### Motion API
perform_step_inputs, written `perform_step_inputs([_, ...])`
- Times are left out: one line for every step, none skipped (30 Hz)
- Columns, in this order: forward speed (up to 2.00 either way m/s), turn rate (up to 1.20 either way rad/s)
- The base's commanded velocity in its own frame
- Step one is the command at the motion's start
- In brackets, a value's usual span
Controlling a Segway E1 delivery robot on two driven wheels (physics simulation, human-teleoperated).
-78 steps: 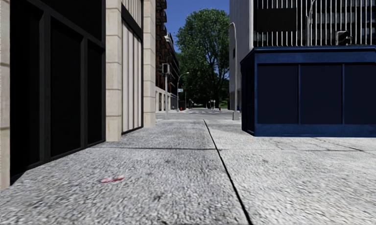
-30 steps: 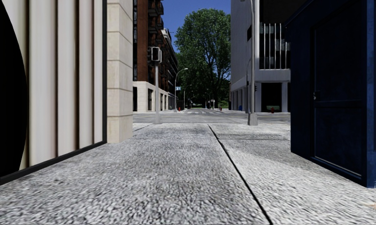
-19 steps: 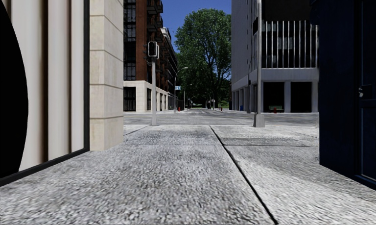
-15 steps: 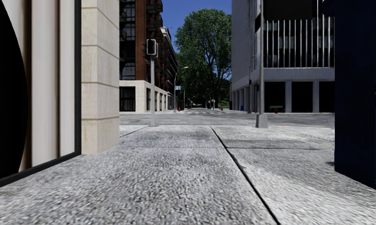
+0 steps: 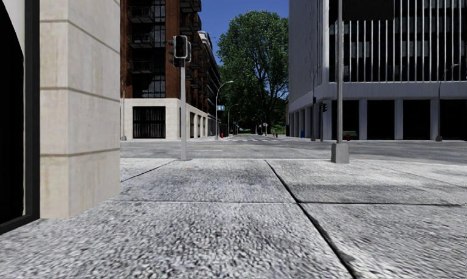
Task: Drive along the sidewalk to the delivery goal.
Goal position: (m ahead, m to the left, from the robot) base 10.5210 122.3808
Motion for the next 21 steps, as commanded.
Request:
perform_step_inputs([2.0, 0.0])
perform_step_inputs([2.0, 0.0])
perform_step_inputs([2.0, 0.0])
perform_step_inputs([2.0, 0.0])
perform_step_inputs([2.0, 0.0])
perform_step_inputs([2.0, 0.0])
perform_step_inputs([2.0, 0.0])
perform_step_inputs([2.0, 0.0])
perform_step_inputs([2.0, 0.0])
perform_step_inputs([2.0, 0.0])
perform_step_inputs([2.0, 0.0])
perform_step_inputs([2.0, 0.0])
perform_step_inputs([2.0, 0.0])
perform_step_inputs([2.0, 0.13])
perform_step_inputs([2.0, 0.23])
perform_step_inputs([2.0, 0.28])
perform_step_inputs([2.0, 0.28])
perform_step_inputs([2.0, 0.33])
perform_step_inputs([2.0, 0.34])
perform_step_inputs([2.0, 0.34])
perform_step_inputs([2.0, 0.34])
